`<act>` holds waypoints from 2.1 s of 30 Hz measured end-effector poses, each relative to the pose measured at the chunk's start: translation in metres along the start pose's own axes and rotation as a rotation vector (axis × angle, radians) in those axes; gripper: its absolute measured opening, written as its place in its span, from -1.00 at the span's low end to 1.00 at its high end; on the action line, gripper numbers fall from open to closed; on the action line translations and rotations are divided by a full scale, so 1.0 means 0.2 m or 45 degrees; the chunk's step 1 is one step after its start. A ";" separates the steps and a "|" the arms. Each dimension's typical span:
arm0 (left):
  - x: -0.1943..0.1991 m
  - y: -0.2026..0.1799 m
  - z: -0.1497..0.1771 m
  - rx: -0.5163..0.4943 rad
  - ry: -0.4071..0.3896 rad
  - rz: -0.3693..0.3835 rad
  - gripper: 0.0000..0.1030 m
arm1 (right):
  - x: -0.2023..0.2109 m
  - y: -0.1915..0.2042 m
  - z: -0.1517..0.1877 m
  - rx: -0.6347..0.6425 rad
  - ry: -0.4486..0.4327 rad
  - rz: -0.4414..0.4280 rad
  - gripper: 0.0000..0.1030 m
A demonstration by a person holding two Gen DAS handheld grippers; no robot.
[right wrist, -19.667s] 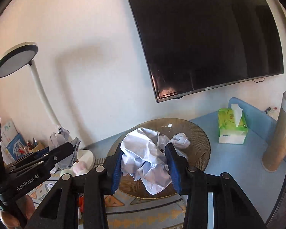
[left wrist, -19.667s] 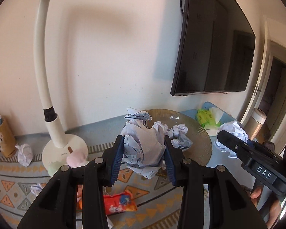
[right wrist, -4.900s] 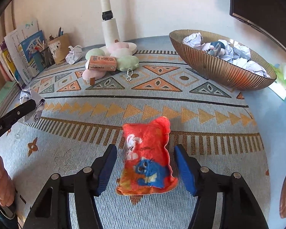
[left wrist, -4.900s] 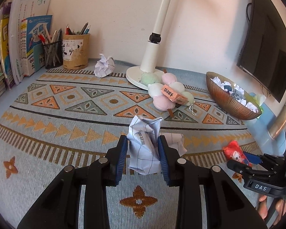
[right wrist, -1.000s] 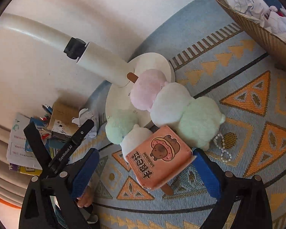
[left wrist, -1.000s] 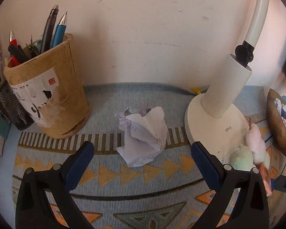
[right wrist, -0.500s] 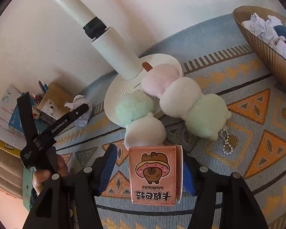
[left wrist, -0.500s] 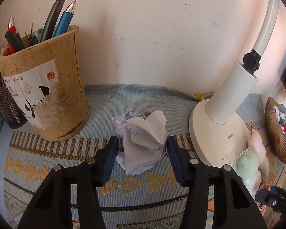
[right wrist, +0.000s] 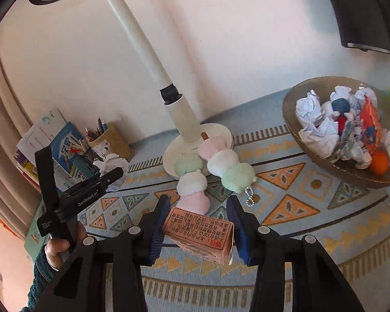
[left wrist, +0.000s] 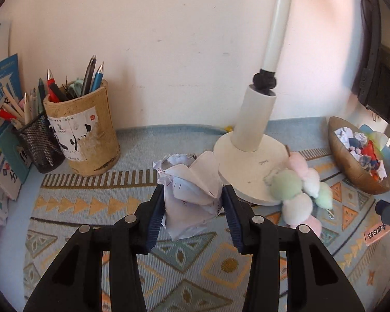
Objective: Organize objects
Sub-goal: 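Grasp the white paper ball with the left tool while the right grasps the pink snack box, then lift the paper ball with the left tool while the right lifts the pink box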
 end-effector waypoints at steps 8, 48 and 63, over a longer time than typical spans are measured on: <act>0.38 -0.24 0.21 0.055 -0.030 0.082 -0.20 | 0.25 0.02 0.41 0.237 0.429 -0.095 -0.14; 0.31 -0.43 0.59 0.032 -0.040 -0.205 -0.12 | -0.03 -0.01 0.76 0.713 0.388 0.091 -0.21; 0.30 -0.42 0.59 0.033 -0.030 -0.202 -0.12 | -0.05 -0.08 0.71 0.526 0.339 0.045 0.68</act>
Point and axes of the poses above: each gripper's, at about its wrist camera, not at the fingertips, and x roughly against the way its jaws point, y to its left, z to its underside, the point moved 10 cm from there along -x, roughly the way its jaws point, and after that the axes turned 2 degrees about -z, right-handed, at the moved point
